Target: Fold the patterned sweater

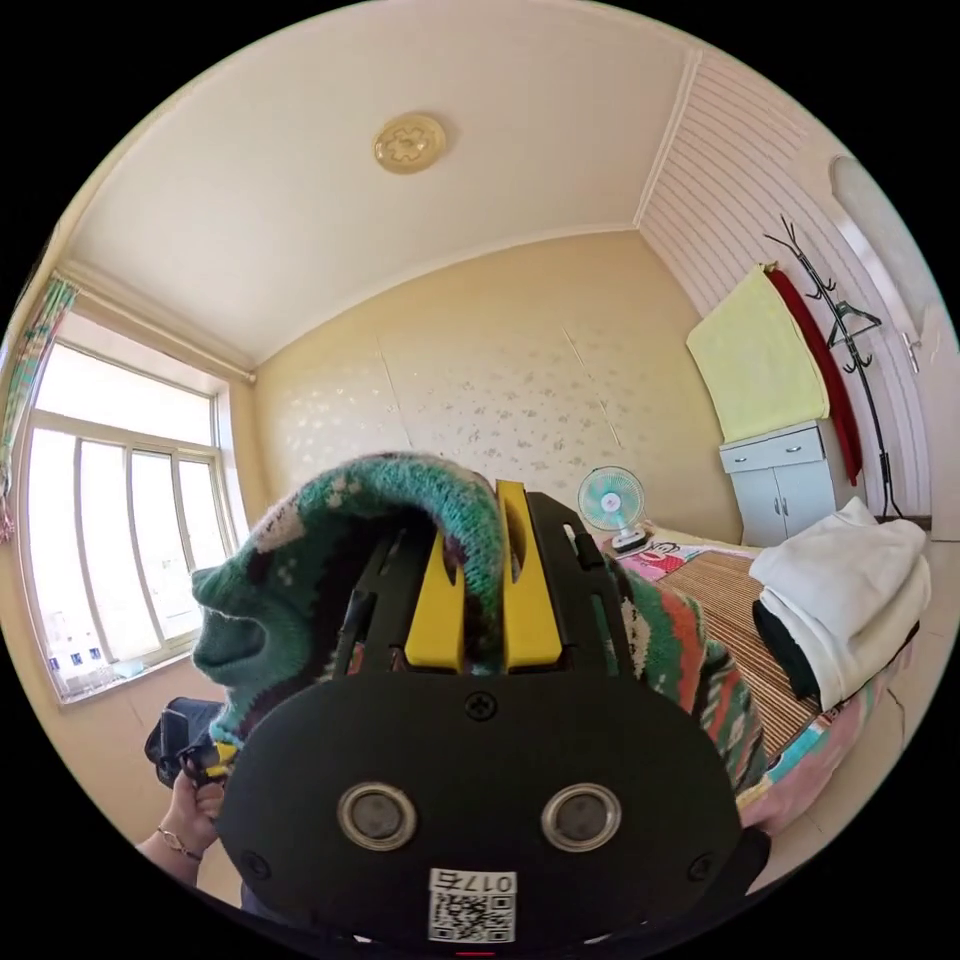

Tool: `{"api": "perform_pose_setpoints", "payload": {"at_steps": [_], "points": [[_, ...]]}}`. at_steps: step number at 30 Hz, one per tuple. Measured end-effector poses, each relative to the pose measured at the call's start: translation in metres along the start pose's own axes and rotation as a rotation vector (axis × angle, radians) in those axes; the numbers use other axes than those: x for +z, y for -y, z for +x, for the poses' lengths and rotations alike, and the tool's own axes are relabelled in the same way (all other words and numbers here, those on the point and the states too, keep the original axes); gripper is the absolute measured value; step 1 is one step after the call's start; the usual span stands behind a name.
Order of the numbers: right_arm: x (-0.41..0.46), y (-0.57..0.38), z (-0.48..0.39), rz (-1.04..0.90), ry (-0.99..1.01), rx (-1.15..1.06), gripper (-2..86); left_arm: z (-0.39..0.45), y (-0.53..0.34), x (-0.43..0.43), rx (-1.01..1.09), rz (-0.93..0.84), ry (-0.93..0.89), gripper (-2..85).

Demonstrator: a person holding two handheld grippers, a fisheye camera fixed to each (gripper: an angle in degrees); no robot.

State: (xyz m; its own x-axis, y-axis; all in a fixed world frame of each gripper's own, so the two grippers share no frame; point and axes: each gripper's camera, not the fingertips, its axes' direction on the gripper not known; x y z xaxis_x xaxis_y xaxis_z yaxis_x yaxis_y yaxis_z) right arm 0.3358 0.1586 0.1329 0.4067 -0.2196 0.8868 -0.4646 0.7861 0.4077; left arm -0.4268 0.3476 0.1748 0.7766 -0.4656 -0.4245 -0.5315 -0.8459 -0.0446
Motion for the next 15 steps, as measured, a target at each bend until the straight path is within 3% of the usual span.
{"api": "perform_pose_setpoints", "payload": {"at_steps": [6, 9, 11, 15], "points": [[-0.022, 0.007, -0.061, 0.167, -0.039, -0.073, 6.5, 0.042, -0.01, 0.067, 0.041, -0.221, -0.114, 19.0], [-0.032, 0.001, -0.095, 0.227, -0.06, -0.109, 6.5, 0.082, -0.019, 0.117, 0.07, -0.266, 0.061, 18.7], [-0.038, -0.003, -0.113, 0.266, -0.079, -0.115, 6.4, 0.118, -0.033, 0.194, 0.153, -0.445, 0.148, 19.2], [-0.047, -0.006, -0.145, 0.333, -0.091, -0.114, 6.4, 0.148, -0.056, 0.274, 0.134, -0.486, 0.136, 20.4]]}}
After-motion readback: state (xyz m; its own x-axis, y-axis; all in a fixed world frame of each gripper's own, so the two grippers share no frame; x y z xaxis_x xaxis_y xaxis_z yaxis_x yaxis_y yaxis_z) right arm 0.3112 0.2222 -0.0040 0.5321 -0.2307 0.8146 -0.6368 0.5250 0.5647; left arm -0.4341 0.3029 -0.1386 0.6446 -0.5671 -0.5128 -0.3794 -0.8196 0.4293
